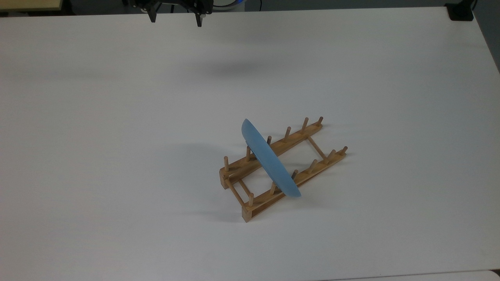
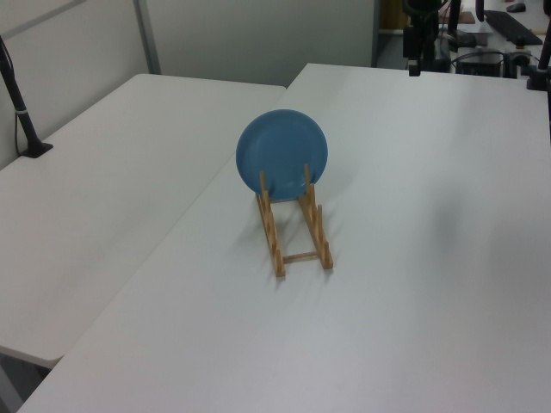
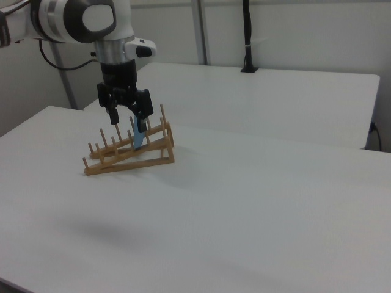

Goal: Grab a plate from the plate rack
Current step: 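Move the open gripper down toward the rim of the blue plate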

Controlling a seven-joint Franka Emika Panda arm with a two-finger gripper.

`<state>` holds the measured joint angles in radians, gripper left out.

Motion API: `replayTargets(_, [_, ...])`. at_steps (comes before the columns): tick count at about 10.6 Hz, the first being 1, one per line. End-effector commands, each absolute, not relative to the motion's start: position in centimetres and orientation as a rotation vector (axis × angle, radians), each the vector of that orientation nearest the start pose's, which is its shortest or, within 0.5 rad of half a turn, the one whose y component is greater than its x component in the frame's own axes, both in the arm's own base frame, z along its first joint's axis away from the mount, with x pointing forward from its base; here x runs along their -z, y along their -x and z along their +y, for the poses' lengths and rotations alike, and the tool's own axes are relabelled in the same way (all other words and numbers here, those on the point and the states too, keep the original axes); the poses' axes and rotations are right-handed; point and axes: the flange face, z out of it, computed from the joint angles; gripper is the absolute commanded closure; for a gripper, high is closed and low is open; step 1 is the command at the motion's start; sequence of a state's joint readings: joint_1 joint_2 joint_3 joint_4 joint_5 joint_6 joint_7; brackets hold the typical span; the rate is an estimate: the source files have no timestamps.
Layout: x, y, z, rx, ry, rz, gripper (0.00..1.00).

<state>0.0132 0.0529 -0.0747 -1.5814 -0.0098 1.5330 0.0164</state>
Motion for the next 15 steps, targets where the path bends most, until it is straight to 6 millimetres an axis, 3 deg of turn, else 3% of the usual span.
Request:
replayTargets(1, [-59.0, -56.1, -3.3, -0.118, 3.13, 0.147, 0.0])
replayTargets(7, [-58.6, -57.1, -2.8, -0.056, 3.145, 0.13, 0.0])
replayTargets(8, [-58.2, -58.2, -2.1, 0.014, 3.144, 0.118, 0.0])
replayTargets(11, [-58.0, -62.2, 2.8, 0.383, 3.12, 0.077, 0.0])
replayTargets(13, [-56.8, -63.9, 7.6, 0.569, 3.203, -0.119, 0.01])
replayTargets(15, [-57.0, -65.0, 12.6, 0.71, 3.215, -0.203, 0.09])
